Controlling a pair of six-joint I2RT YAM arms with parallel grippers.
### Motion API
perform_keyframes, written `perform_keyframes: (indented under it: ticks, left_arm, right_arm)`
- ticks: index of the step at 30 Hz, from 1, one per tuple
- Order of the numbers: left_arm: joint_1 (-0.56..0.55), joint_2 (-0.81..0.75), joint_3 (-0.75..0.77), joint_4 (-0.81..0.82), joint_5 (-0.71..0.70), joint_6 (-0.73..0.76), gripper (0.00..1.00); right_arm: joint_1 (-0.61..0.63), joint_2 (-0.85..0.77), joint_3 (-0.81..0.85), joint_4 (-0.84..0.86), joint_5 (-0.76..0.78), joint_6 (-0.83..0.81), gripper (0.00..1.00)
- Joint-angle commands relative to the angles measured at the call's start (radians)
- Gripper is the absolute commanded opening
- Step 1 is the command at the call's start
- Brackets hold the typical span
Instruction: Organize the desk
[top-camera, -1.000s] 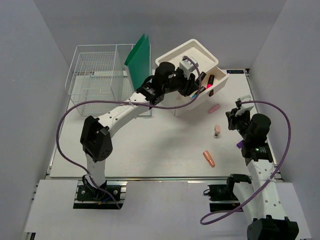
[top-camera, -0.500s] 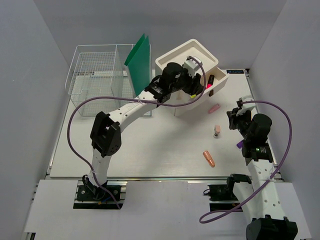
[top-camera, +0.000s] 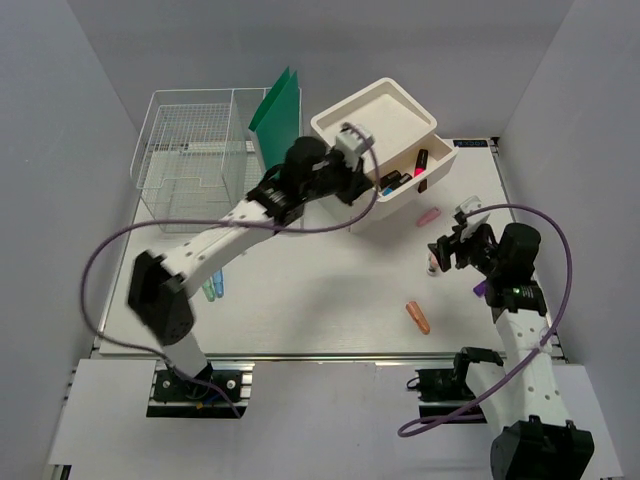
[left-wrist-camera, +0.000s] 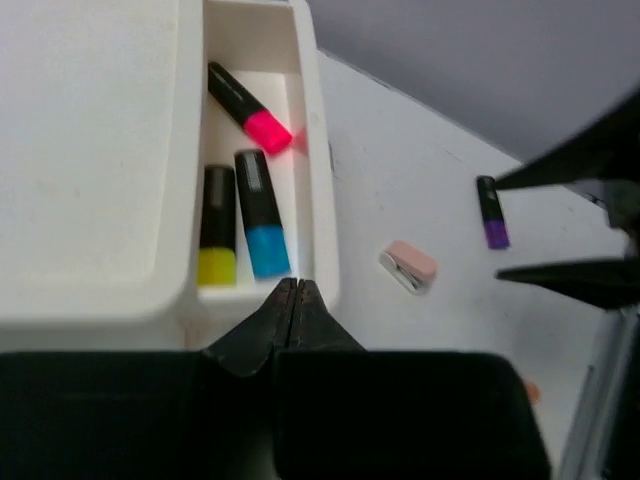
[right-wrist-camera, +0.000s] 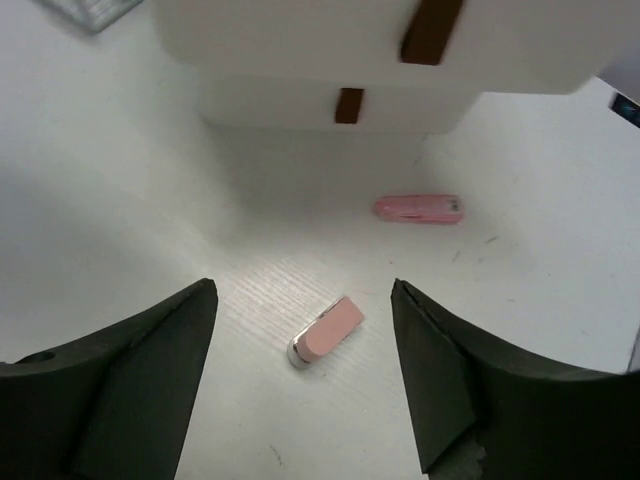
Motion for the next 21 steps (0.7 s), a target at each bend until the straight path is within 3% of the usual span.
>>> perform_keyframes:
  ticks: [1,2,4,5,6,8,10,12,16,21]
  left_arm:
    - [0.013,-0.310,-0.256,0.015,0.089,-0.021,0.07]
    - [0.013,-0.376,-0.333,0.052,0.118,-0.015,0.08]
    - [0.013,-0.562,-0.552,0.078,0.112,-0.010,0.23]
    - [0.013,-0.617,-0.614,0.093,0.104,-0.008,0.35]
    - [0.013,-0.669,-0.667,0.090,0.068,-0.004,0.60]
    - [0.013,-0.807,-0.795,0.078,0.046,0.010,0.74]
    - [0.013,-0.907,-0.877,0.066,0.008,0.028,0.82]
    - [0.013,-0.950,-0.925,0.070,-0.005,0.039,0.83]
    - [0.013,-0.980,-0.933,0.035,-0.017,0.090,0.83]
    - [0.013,-0.990,-0.947,-0.008,-0.035,0.125,0.84]
  right_arm:
    - [-0.009,0.048,0.085,-0.166,-0.186,-0.222,0.77]
    - [-0.011,0.088,0.138,-0.198,-0.213,-0.279,0.78]
    - [-0.016,0.134,0.205,-0.310,-0.235,-0.339,0.80]
    - [-0.014,0.181,0.241,-0.348,-0.241,-0.404,0.80]
    - [-0.014,0.204,0.318,-0.388,-0.241,-0.451,0.80]
    - [-0.014,0.281,0.410,-0.555,-0.200,-0.573,0.79]
    - [-0.016,0.342,0.519,-0.687,-0.133,-0.767,0.79]
    - [-0.020,0.366,0.544,-0.732,0.013,-0.904,0.79]
    - [-0.037,0.434,0.535,-0.766,0.281,-0.999,0.80]
    - [-0.065,0.444,0.457,-0.807,0.383,-1.097,0.81]
